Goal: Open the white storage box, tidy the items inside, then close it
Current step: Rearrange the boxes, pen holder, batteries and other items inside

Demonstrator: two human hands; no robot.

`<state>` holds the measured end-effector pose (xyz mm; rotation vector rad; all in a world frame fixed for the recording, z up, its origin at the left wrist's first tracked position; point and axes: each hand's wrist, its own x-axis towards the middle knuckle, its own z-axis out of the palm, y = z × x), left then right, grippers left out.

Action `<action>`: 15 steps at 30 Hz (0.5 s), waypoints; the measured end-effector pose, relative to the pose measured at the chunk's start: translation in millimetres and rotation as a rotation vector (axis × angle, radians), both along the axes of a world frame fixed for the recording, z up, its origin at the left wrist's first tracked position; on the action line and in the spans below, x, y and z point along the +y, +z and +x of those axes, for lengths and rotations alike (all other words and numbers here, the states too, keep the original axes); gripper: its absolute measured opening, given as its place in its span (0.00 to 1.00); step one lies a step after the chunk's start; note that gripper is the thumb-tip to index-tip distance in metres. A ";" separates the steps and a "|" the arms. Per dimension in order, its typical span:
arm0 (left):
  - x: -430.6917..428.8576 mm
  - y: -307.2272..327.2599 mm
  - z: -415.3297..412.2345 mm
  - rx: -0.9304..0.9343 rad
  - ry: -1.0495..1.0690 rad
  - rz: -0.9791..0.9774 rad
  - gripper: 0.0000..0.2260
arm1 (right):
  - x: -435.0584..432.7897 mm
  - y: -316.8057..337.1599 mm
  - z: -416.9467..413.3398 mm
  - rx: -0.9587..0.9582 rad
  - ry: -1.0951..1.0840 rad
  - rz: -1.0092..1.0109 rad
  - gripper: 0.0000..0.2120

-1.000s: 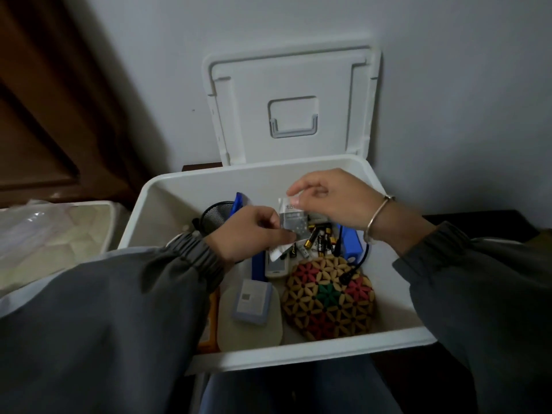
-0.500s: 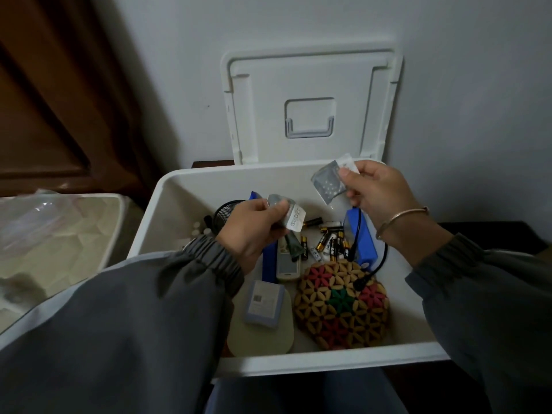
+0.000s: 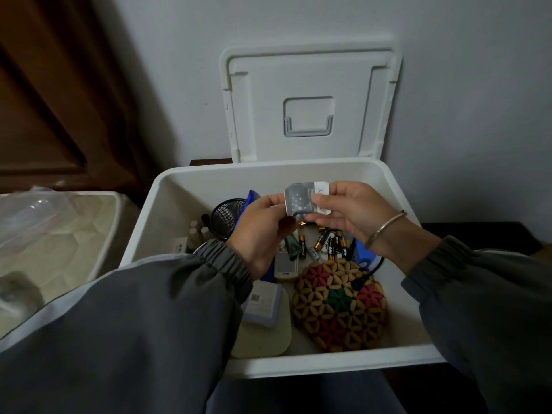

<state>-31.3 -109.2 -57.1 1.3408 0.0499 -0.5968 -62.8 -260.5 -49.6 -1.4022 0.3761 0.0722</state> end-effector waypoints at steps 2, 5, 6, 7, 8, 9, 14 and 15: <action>-0.6 0.2 -0.4 0.023 -0.061 -0.063 0.13 | 1.3 -2.4 0.2 0.018 0.000 -0.004 0.06; 0.5 0.7 1.4 0.080 -0.102 -0.140 0.16 | 2.9 -4.7 0.2 0.010 0.014 -0.032 0.09; 0.9 0.1 2.3 0.078 -0.105 -0.139 0.15 | 3.2 -4.9 0.3 0.005 0.027 -0.046 0.09; 1.2 -0.9 2.8 0.075 -0.101 -0.138 0.14 | 3.5 -5.0 0.2 0.000 0.039 -0.062 0.08; 1.6 -1.9 2.8 0.074 -0.091 -0.140 0.13 | 3.6 -4.9 0.1 -0.003 0.046 -0.092 0.08; 1.8 -2.5 2.5 0.075 -0.080 -0.147 0.12 | 3.4 -5.0 -0.3 -0.004 0.051 -0.148 0.08; 2.1 -4.9 3.3 0.057 -0.024 -0.176 0.13 | 0.8 -9.6 0.2 -0.009 -0.008 -0.430 0.07; 1.7 -4.7 3.8 0.062 -0.015 -0.191 0.14 | 0.1 -9.9 0.2 -0.007 -0.020 -0.406 0.07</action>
